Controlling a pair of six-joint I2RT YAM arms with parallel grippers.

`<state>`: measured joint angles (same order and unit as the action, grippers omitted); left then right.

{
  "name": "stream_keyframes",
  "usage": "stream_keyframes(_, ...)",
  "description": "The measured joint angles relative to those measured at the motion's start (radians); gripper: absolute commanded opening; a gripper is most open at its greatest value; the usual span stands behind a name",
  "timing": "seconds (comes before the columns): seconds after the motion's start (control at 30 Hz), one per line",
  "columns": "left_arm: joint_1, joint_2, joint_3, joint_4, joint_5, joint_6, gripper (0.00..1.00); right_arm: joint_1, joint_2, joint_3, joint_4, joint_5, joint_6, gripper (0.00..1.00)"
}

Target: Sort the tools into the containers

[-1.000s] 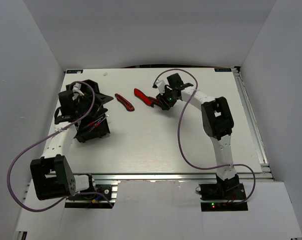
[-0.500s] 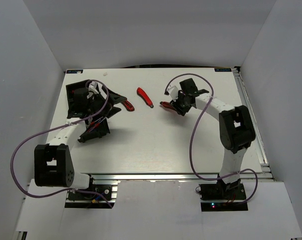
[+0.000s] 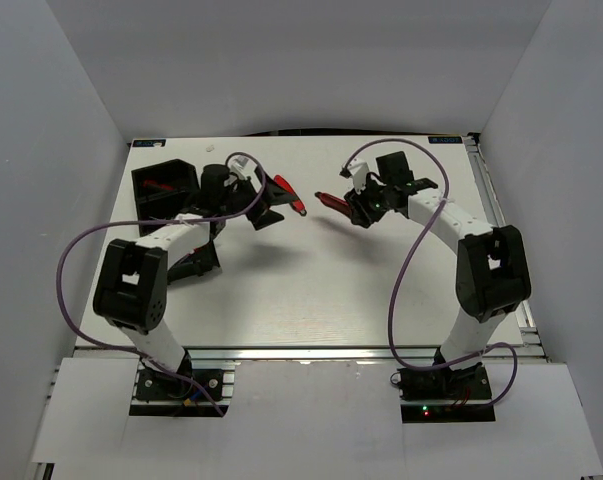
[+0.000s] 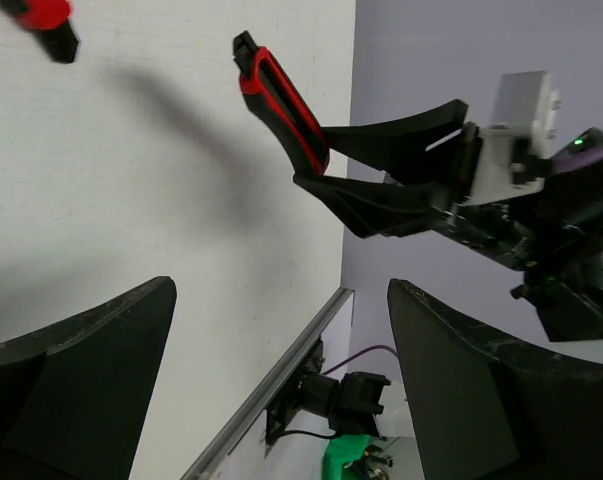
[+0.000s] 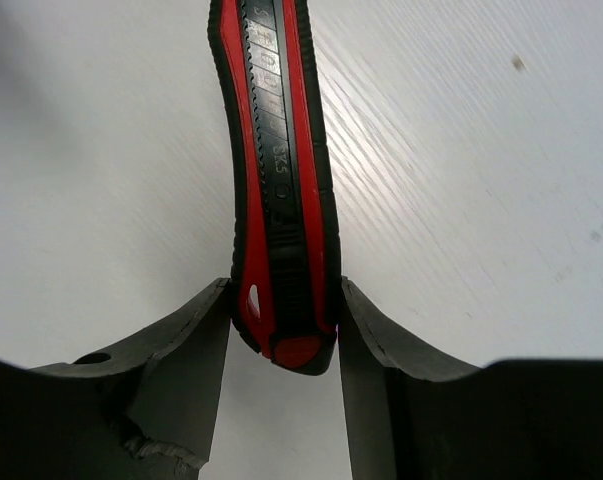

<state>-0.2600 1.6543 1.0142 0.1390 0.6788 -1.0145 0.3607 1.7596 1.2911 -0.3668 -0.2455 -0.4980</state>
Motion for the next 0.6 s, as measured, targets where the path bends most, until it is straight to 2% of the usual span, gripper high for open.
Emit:
stream_keyframes(0.17, -0.073, 0.104, 0.105, 0.014, -0.041, -0.001, 0.98, 0.008, 0.023, 0.084, -0.003, -0.183, 0.153, 0.0)
stream_keyframes(0.43, -0.085, 0.222, 0.235, 0.027, -0.076, -0.024, 0.98, 0.024, 0.062, 0.187, 0.036, -0.359, 0.348, 0.0)
stream_keyframes(0.5, -0.086, 0.241, 0.249, 0.026, -0.087, -0.027, 0.93, 0.031, 0.071, 0.195, 0.049, -0.382, 0.378, 0.0)
stream_keyframes(0.53, -0.087, 0.247, 0.254, 0.026, -0.089, -0.031, 0.86, 0.034, 0.074, 0.196, 0.053, -0.393, 0.391, 0.0)
stream_keyframes(0.6, -0.088, 0.256, 0.266, 0.027, -0.091, -0.035, 0.78, 0.04, 0.08, 0.196, 0.057, -0.413, 0.415, 0.0)
